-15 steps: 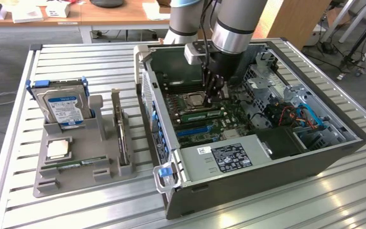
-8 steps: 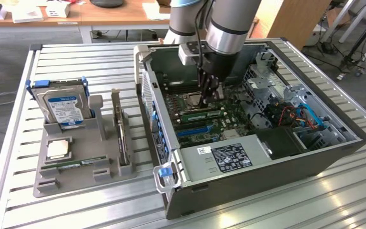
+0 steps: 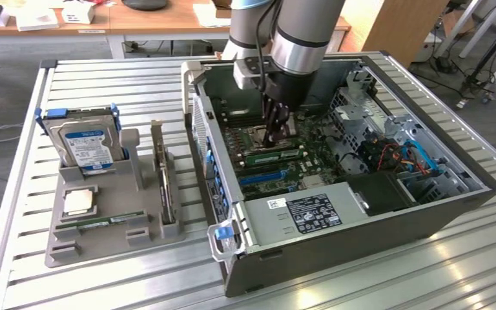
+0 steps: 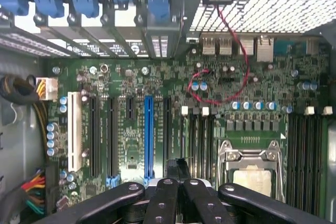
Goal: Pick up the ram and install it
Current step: 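Press down the ram until it locks into place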
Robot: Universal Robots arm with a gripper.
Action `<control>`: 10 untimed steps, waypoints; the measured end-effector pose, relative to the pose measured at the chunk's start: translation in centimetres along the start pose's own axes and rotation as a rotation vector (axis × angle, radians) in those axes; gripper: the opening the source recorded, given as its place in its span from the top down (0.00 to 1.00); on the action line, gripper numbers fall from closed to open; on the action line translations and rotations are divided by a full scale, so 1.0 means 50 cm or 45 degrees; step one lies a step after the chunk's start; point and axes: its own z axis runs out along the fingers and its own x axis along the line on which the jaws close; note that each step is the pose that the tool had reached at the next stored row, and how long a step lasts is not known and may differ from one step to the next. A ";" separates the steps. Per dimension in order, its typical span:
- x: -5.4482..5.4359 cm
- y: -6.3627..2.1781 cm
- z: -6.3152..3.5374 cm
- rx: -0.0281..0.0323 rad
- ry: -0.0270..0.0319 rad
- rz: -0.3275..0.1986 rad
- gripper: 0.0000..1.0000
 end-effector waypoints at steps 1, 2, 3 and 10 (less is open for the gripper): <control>0.000 0.003 0.000 0.0000 -0.0001 0.000 0.89; 0.000 0.006 0.000 0.0000 0.0000 0.000 0.89; 0.000 0.008 0.001 0.0000 0.0000 0.000 0.89; 0.000 0.014 0.001 0.0000 0.0000 0.000 0.89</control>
